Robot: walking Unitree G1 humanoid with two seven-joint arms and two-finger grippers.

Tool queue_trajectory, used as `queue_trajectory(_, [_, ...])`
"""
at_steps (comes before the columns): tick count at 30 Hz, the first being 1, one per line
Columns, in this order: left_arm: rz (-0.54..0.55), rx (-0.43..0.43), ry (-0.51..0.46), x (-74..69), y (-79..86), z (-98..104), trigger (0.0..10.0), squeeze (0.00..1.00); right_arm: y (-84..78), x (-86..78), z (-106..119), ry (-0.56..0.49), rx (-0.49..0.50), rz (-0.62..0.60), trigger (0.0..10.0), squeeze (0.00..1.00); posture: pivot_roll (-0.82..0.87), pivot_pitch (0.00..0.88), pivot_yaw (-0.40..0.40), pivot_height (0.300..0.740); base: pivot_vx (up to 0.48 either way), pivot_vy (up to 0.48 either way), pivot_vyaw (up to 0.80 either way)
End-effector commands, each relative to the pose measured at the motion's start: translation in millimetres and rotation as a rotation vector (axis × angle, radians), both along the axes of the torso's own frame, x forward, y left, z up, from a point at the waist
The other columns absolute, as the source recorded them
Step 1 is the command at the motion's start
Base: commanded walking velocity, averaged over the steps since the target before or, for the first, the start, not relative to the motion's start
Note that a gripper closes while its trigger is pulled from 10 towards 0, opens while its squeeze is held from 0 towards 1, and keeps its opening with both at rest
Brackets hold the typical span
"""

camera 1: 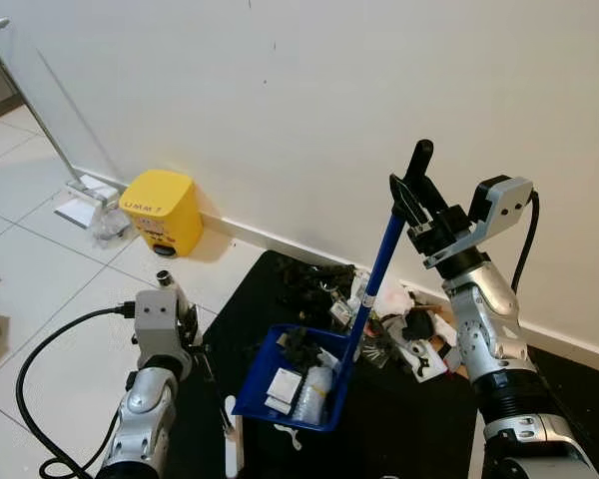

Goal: Sweep floor

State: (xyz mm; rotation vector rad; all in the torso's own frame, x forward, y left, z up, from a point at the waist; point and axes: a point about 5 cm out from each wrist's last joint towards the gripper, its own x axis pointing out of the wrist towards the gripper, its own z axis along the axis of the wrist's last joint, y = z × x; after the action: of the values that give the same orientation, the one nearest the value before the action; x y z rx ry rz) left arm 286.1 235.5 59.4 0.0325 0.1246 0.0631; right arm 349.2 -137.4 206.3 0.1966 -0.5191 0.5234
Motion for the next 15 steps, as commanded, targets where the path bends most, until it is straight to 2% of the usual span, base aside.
queue_trajectory(1, [0.004,0.020,0.011,-2.4,4.6,-3.4,6.7,0.00,-0.5,-2.3,13.4,-0.057,0.017,-0.001,10.0,0.00,0.08,0.121,0.001,0.740,0.000,0.000,0.00])
queue_trajectory(2, [0.004,0.021,0.010,-2.2,4.6,-3.4,10.0,0.00,-0.5,-2.2,13.5,-0.057,0.017,-0.001,10.0,0.00,0.08,0.121,0.001,0.740,0.000,0.000,0.00])
queue_trajectory(7, [-0.014,0.003,-0.018,-2.2,0.5,2.6,10.0,0.00,-0.4,-2.1,13.5,-0.058,0.017,0.000,10.0,0.00,0.08,0.121,0.001,0.740,0.000,0.000,0.00])
queue_trajectory(15, [-0.049,-0.016,-0.115,-5.5,-6.5,28.0,10.0,0.00,0.6,-2.5,12.3,-0.055,0.019,0.000,10.0,0.00,0.09,0.121,0.002,0.740,0.000,0.000,0.00])
